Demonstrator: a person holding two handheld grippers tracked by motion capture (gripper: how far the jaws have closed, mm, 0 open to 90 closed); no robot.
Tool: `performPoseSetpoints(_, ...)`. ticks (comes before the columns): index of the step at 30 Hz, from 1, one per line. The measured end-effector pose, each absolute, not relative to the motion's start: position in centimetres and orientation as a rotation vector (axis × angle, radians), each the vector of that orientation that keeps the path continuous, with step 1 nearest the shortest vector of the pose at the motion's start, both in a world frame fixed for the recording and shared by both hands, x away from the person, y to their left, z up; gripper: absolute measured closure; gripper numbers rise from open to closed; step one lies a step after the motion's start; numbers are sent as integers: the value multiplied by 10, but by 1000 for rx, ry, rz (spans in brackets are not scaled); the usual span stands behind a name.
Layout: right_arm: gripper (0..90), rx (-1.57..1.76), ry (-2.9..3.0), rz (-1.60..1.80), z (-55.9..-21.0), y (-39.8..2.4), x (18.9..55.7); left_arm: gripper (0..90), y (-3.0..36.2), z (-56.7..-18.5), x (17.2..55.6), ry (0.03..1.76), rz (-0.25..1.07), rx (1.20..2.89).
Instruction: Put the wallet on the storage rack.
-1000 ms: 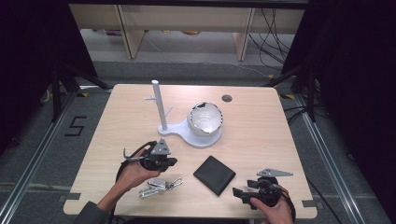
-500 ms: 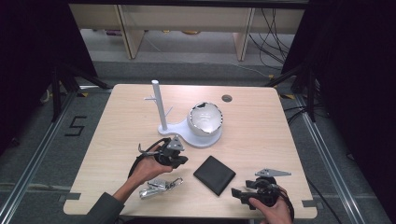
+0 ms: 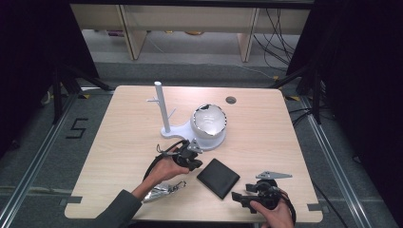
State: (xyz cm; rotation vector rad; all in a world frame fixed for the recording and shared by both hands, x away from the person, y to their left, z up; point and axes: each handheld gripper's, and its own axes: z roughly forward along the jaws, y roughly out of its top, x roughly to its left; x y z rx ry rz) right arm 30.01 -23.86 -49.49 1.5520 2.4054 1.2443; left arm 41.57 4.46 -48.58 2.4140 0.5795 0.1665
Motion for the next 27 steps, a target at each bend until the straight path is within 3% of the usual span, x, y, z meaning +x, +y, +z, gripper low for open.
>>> performPoseSetpoints(27,250,1697,2395,1329,-502,-230,322,890,26,-493,391,517,99,2466)
